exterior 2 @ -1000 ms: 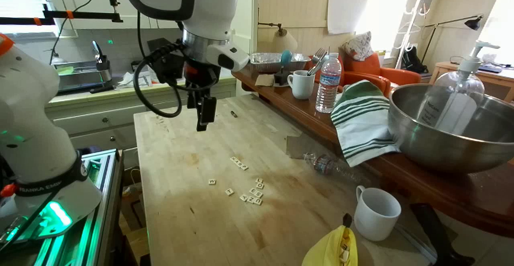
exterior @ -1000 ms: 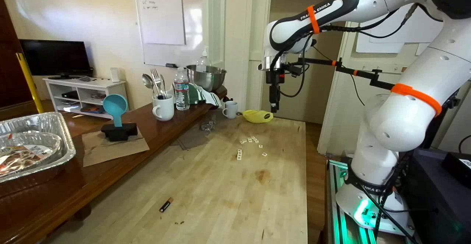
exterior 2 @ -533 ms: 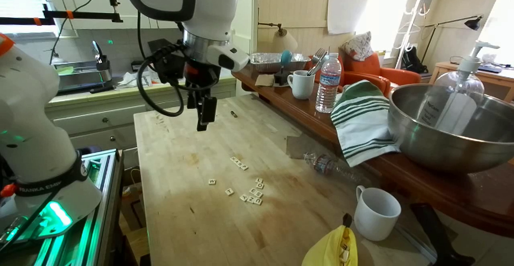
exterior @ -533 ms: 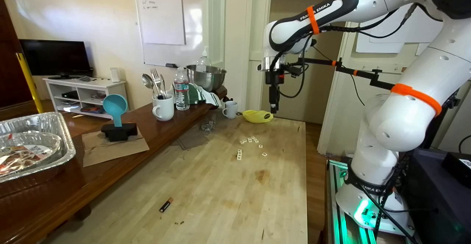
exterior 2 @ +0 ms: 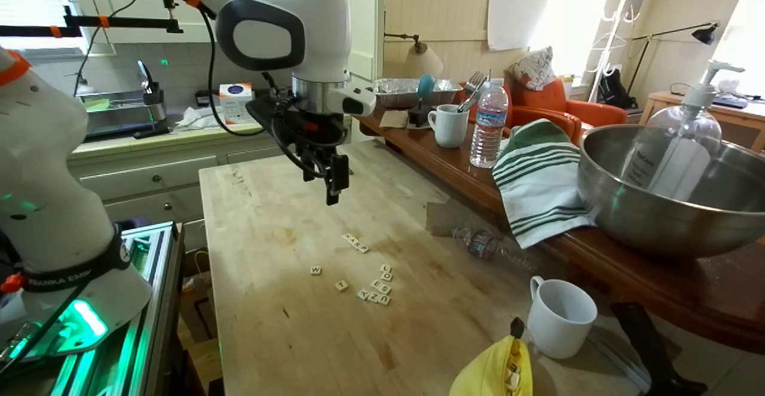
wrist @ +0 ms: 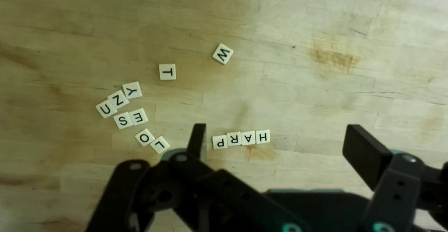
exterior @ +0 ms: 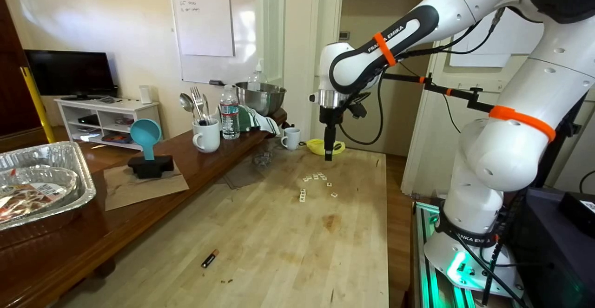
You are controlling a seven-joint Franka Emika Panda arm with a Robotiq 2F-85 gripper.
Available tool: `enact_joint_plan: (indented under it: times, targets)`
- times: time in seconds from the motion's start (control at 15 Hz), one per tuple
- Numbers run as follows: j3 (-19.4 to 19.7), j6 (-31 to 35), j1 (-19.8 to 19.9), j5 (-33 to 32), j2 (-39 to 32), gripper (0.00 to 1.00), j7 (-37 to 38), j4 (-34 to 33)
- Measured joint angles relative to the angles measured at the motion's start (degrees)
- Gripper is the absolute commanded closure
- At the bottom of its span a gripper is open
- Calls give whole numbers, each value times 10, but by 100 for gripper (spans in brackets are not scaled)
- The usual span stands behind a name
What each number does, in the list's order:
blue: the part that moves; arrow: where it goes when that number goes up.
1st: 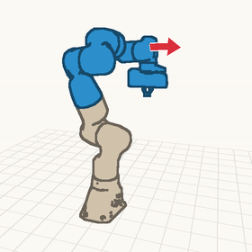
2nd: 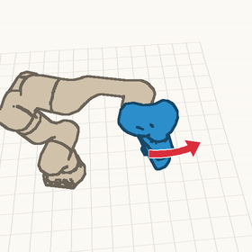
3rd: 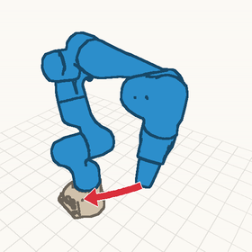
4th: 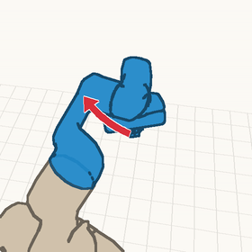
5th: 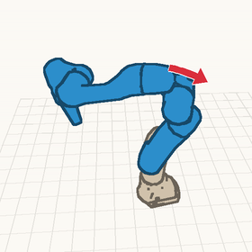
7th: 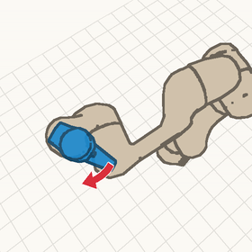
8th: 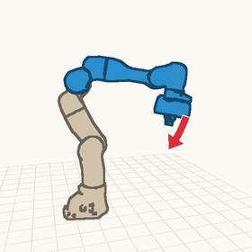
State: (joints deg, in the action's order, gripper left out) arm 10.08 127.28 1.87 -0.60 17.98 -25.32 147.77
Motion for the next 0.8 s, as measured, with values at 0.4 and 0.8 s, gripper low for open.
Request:
enact_joint_plan:
  times: [0.4,0.8]
  targets:
    - [-5,128,-1,-1,-45,0,-40,30]
    - [-2,203,-2,23,-90,0,-92,47]
